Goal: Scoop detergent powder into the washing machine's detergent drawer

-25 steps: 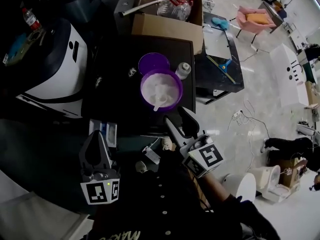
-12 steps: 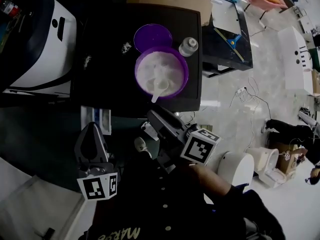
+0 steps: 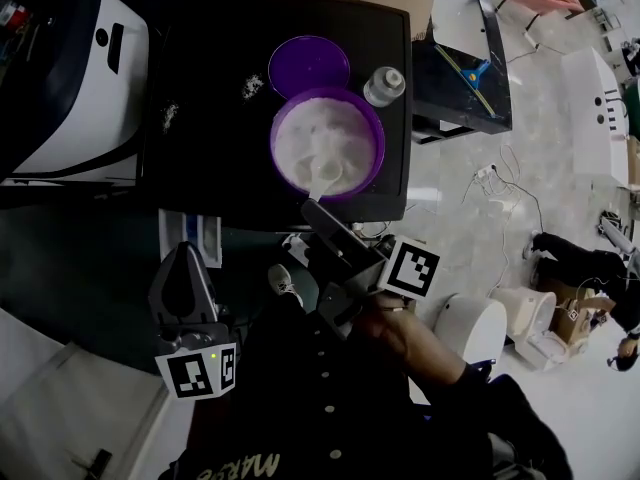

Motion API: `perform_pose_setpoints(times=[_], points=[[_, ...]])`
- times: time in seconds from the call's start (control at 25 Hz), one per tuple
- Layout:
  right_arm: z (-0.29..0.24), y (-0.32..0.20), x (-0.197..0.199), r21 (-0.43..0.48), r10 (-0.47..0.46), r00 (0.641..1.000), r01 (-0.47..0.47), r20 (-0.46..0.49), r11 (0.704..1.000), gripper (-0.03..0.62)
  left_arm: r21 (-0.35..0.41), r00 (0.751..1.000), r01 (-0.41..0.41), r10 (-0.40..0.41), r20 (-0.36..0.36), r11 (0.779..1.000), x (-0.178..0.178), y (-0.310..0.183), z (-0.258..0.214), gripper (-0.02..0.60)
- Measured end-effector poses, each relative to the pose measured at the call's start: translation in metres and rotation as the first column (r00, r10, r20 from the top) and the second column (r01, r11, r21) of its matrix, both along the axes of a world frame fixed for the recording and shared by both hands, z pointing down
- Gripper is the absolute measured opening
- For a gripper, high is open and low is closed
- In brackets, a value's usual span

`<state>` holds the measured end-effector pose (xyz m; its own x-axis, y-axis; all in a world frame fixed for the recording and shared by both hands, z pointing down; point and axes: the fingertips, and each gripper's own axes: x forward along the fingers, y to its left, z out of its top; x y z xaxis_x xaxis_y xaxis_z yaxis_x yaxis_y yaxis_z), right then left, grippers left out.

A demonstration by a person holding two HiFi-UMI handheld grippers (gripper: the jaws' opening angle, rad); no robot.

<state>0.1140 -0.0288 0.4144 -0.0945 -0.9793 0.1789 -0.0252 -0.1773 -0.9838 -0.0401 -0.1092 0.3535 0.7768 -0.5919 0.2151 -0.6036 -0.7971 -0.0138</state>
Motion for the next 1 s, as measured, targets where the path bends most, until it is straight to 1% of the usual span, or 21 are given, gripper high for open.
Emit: perform_pose_setpoints(times=[0.04,0.2,0.32,0.48,0.64,0.76,0.84,0.92,1.0], points=[[0.002,0.0,0.001,-0.005,0.003,1.0,-0.003,0.014,1.0,0.153,-0.002,1.0,-0.001,0.001,0.0,1.0,0.001,0.0,0.001,0.012],[0.007,0.001,0.003,-0.015,0.009,0.999,-0.008,0.05,1.0,0.069,-0.007,1.0,0.002,-0.002,0.002,1.0,0.004,-0.002,0.002,0.012],[0.008,0.0,0.004,-0.015,0.006,0.996,-0.005,0.088,1.0,0.04,-0.012,1.0,0.009,-0.008,0.008,1.0,0.004,-0.003,0.003,0.012],[0.006,0.0,0.003,-0.007,-0.011,0.994,0.012,0.111,1.0,0.032,-0.015,1.0,0.013,-0.012,0.008,1.0,0.006,-0.004,0.001,0.012],[-0.004,0.001,0.002,0.007,-0.064,0.996,0.064,0.066,0.998,0.031,-0.013,1.0,0.011,-0.011,0.0,1.0,0.009,-0.004,-0.001,0.012],[-0.011,0.003,0.005,0.006,-0.122,0.993,0.122,-0.005,0.993,0.031,-0.01,1.0,0.011,-0.011,-0.009,1.0,0.012,-0.003,-0.002,0.012],[-0.017,0.005,0.012,-0.005,-0.175,0.979,0.176,-0.106,0.984,0.031,-0.007,1.0,0.01,-0.01,-0.015,1.0,0.014,-0.002,-0.004,0.012],[-0.023,0.007,0.022,-0.038,-0.23,0.943,0.228,-0.24,0.973,0.031,-0.003,1.0,0.009,-0.009,-0.019,1.0,0.016,-0.001,-0.005,0.012],[-0.024,0.01,0.032,-0.094,-0.288,0.882,0.273,-0.373,0.958,0.031,-0.002,1.0,0.012,-0.012,-0.021,1.0,0.016,-0.001,-0.005,0.012]])
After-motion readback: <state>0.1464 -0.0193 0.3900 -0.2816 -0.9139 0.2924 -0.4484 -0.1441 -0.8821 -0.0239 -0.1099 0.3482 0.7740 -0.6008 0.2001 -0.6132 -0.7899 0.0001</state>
